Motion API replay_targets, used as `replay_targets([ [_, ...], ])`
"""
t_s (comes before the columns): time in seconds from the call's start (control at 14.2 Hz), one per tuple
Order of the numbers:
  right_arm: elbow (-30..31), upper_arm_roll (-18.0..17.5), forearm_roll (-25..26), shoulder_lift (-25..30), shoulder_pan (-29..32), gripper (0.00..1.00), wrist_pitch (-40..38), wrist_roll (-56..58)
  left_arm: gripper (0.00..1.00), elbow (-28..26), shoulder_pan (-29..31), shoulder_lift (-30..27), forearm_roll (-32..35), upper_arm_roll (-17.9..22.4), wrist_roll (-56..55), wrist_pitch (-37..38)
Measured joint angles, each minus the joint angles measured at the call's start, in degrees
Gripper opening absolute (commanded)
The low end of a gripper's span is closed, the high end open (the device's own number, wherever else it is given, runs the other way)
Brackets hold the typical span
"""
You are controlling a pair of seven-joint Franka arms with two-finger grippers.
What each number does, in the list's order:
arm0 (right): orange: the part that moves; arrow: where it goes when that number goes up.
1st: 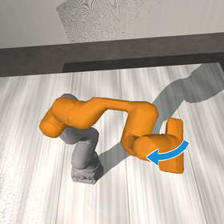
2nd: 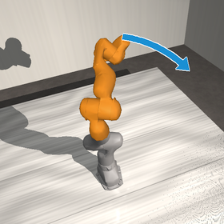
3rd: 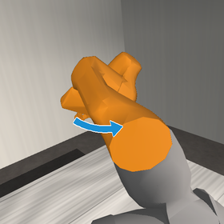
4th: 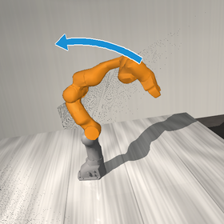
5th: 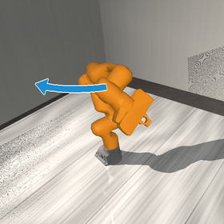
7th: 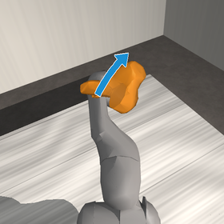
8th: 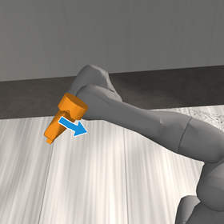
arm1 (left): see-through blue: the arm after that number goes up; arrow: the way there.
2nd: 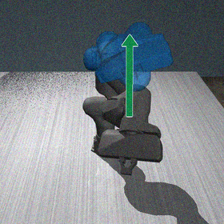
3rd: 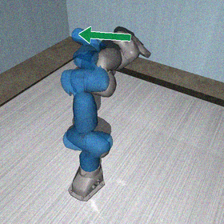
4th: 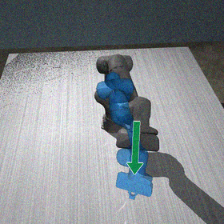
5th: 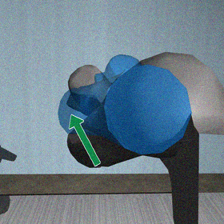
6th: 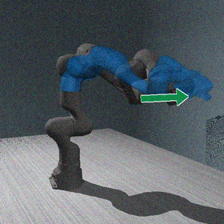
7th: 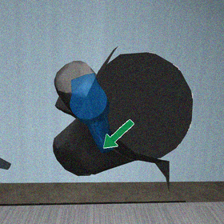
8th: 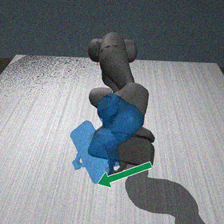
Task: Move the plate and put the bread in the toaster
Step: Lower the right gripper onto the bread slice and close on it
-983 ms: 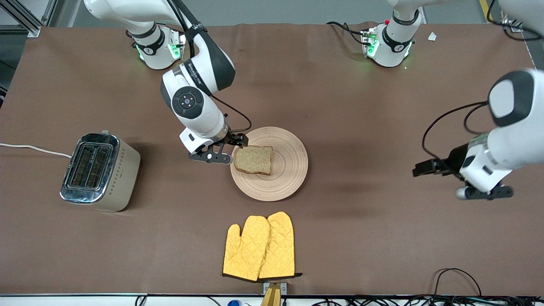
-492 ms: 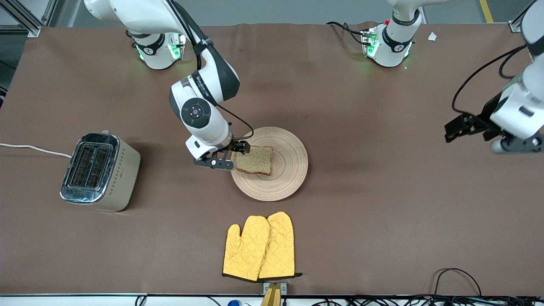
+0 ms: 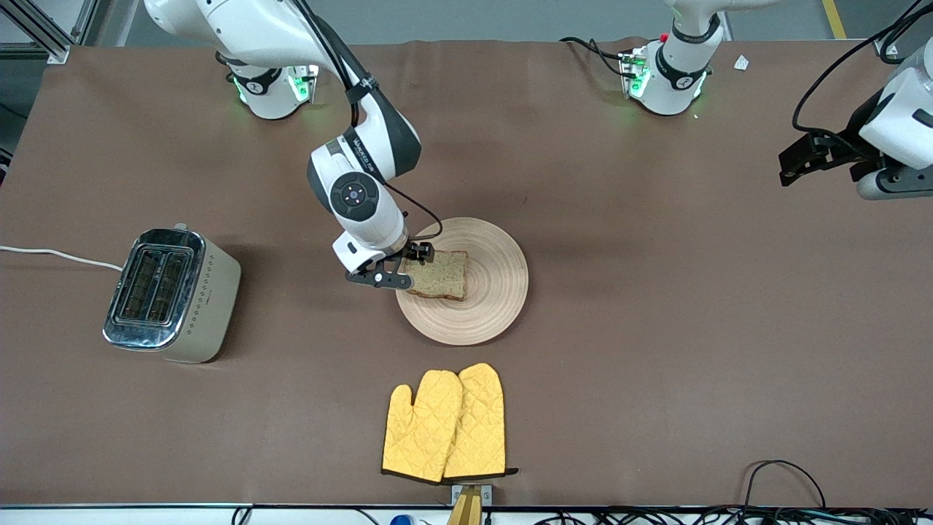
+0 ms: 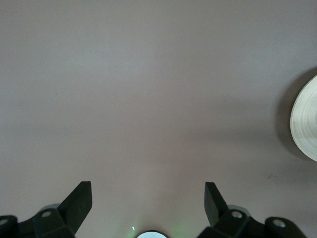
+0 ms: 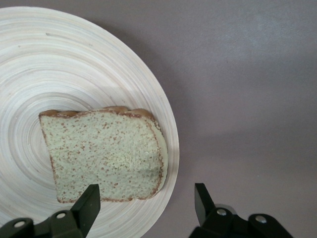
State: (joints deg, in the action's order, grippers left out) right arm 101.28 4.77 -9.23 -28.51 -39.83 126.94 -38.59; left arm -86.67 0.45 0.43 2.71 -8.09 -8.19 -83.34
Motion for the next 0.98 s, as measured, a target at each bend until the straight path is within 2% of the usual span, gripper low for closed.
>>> replay_targets([
  [0.21,1.47,-0.01,4.00,-0.06,-1.08,0.85,3.57,-4.30,1.00,-0.79,0.21,-0.01,-1.46,0.15,0.00,-0.07],
  [0.49,5.08,0.00,4.99,-0.25,-1.47,0.83,9.69,-5.68,1.00,-0.79,0.37,-0.02,-3.06,0.65,0.00,-0.21],
  [0.84,6.11,-0.01,5.15,-0.27,-2.61,0.58,11.43,-7.39,1.00,-0.79,0.39,-0.05,-3.06,0.80,0.00,-0.32],
  [0.98,6.11,-0.01,5.89,-0.27,-2.98,0.54,11.52,-7.95,1.00,-0.79,0.39,-0.05,-3.06,0.82,0.00,-0.36],
])
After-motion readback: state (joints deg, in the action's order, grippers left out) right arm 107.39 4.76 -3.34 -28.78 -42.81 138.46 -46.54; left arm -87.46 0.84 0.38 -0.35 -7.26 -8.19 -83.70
